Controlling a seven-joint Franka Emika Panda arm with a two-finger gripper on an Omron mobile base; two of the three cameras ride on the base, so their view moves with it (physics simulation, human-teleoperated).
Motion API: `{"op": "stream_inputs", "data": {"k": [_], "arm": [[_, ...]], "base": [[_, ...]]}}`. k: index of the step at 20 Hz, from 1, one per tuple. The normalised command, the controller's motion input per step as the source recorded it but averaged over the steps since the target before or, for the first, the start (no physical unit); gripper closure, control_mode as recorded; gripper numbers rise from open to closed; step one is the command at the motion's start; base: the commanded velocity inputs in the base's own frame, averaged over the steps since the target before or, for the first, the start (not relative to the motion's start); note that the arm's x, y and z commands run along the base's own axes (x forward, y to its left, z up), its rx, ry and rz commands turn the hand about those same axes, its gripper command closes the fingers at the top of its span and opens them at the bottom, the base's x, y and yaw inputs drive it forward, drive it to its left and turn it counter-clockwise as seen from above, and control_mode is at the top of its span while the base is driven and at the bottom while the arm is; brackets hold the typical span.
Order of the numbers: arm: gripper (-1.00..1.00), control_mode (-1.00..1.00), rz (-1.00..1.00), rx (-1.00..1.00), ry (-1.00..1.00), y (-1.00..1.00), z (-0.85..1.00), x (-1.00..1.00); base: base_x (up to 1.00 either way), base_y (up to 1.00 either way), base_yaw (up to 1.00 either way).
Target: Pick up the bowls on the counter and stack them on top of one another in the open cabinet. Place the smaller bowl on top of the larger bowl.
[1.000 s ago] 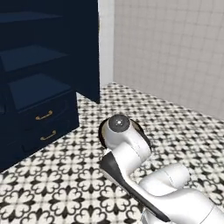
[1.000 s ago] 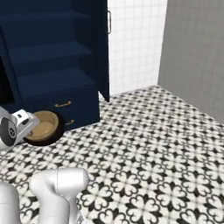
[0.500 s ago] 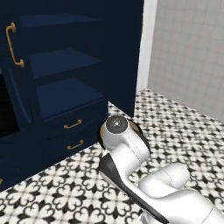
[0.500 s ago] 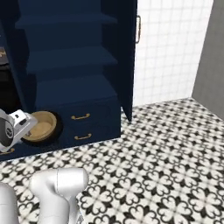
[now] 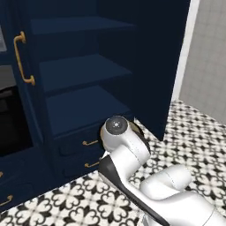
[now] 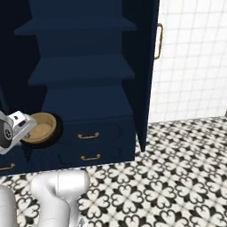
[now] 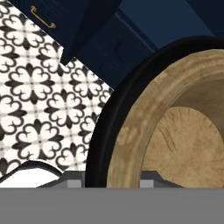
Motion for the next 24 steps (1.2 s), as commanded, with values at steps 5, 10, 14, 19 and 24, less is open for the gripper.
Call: {"op": "stream_inputs", "data": {"k": [5,10,14,19,24], "arm": [[1.0,1.0,0.0,0.0,0.0,0.0,0.0,0.0],[1.0,1.0,0.0,0.0,0.0,0.0,0.0,0.0],[1.0,1.0,0.0,0.0,0.0,0.0,0.0,0.0],[1.0,1.0,0.0,0.0,0.0,0.0,0.0,0.0],[1.0,1.0,0.0,0.0,0.0,0.0,0.0,0.0]], "base": [[1.0,-0.29,0.3],[1.0,-0.01,0.28],[1.0,0.0,0.29],[0.91,-0.28,0.14],[0.42,-0.52,-0.02]]}}
